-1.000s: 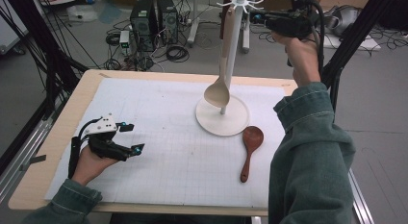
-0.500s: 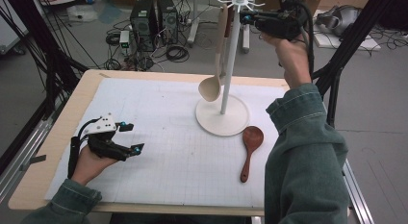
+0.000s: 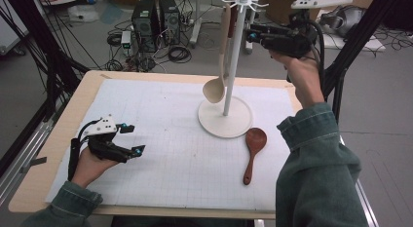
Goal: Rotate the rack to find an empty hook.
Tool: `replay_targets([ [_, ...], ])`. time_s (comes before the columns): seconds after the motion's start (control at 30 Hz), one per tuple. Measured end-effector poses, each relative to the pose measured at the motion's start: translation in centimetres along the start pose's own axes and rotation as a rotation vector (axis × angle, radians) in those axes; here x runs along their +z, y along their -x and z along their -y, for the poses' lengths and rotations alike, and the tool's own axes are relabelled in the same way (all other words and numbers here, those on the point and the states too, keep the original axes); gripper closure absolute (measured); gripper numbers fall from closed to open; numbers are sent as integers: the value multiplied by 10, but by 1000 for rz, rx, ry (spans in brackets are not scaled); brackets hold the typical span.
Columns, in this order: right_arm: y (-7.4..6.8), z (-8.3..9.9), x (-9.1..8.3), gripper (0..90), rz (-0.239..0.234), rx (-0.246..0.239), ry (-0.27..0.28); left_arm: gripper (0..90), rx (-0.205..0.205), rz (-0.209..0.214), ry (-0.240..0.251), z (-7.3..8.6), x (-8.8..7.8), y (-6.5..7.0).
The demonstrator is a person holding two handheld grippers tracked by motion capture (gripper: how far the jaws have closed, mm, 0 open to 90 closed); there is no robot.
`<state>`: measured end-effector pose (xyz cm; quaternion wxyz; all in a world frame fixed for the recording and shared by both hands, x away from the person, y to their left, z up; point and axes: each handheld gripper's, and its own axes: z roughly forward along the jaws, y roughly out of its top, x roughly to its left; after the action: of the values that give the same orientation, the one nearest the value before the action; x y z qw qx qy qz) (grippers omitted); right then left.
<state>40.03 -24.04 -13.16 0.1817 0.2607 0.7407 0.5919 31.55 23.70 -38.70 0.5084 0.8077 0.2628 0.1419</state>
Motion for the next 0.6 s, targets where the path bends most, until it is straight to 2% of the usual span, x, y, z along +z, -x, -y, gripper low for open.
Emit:
replay_targets([
  [0.13,-8,13,-3,497,-1,1,8,141,1,-2,-3,0,0,-1],
  [0.23,-14,25,-4,427,-18,9,3,141,-6,0,-4,0,1,0],
  [0.37,-18,43,-5,386,-39,20,-6,141,-2,0,-6,0,1,-1],
  [0.6,-21,82,-5,321,-39,58,-48,141,1,-4,-9,1,2,0],
])
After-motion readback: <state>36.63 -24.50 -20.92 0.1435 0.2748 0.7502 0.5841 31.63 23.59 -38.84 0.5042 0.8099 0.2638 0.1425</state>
